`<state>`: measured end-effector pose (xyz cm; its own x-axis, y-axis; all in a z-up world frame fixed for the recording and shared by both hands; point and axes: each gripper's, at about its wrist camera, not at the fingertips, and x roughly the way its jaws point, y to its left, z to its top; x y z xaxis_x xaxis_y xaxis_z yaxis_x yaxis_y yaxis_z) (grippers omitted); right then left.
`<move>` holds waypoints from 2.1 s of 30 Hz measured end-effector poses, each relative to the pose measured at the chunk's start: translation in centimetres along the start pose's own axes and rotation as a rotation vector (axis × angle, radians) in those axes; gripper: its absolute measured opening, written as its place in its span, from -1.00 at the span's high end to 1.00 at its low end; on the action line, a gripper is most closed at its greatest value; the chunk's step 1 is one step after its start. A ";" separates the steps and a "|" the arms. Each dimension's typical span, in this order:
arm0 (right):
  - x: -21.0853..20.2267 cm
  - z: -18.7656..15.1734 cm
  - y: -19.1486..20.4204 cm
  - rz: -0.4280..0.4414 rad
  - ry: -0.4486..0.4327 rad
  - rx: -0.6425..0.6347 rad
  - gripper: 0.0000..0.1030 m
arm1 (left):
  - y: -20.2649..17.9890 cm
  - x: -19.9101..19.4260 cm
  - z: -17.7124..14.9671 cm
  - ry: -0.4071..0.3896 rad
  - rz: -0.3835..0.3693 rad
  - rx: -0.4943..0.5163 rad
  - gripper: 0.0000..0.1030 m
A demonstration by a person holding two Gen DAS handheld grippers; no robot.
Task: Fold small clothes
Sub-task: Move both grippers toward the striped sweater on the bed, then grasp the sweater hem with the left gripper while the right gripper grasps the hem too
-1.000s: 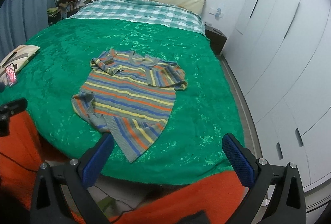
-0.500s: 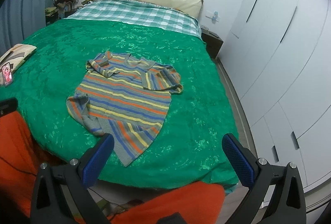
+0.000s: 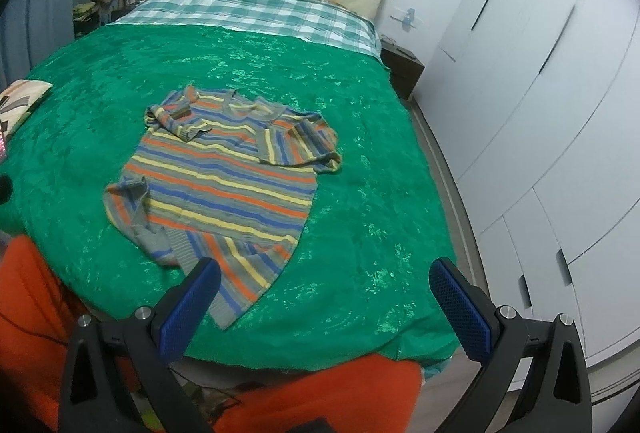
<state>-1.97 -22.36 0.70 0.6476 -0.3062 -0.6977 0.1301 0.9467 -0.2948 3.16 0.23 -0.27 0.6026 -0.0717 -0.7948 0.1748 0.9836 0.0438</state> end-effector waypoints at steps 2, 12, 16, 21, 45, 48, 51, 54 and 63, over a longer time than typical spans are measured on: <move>0.5 0.2 0.1 -0.005 0.007 -0.003 -0.99 | 0.1 0.3 0.0 0.010 -0.001 -0.005 -0.99; 1.4 0.6 -0.1 0.000 0.022 -0.002 -0.99 | 0.3 1.5 0.3 0.033 0.008 -0.004 -0.99; 1.4 0.4 -0.3 0.024 0.002 0.029 -0.99 | 1.5 2.1 0.7 0.030 0.020 -0.030 -0.99; 3.6 -1.0 -1.3 0.299 -0.012 0.130 -0.99 | 3.1 4.1 0.3 0.049 0.011 -0.060 -0.99; 22.4 -10.9 0.8 0.956 0.491 0.618 0.90 | 4.9 14.7 -0.1 0.127 -0.204 -0.161 -0.97; 18.4 -10.3 -1.7 0.721 0.445 0.390 0.90 | 6.1 14.4 -0.5 0.111 -0.182 -0.158 -0.97; 17.0 -10.7 -3.2 0.548 0.428 0.294 0.90 | 6.0 16.0 -0.6 0.149 -0.171 -0.150 -0.97; 17.8 -11.3 -4.3 0.539 0.435 0.350 0.89 | 5.3 17.6 0.3 0.138 -0.180 -0.134 -0.97; 19.5 -11.9 -4.2 0.508 0.428 0.381 0.89 | -1.6 22.6 1.8 0.122 -0.212 0.419 -0.96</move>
<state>1.15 -33.54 -19.44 0.3595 0.2377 -0.9024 0.1938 0.9269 0.3214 17.85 -3.26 -17.19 0.4284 -0.2188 -0.8767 0.5974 0.7965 0.0932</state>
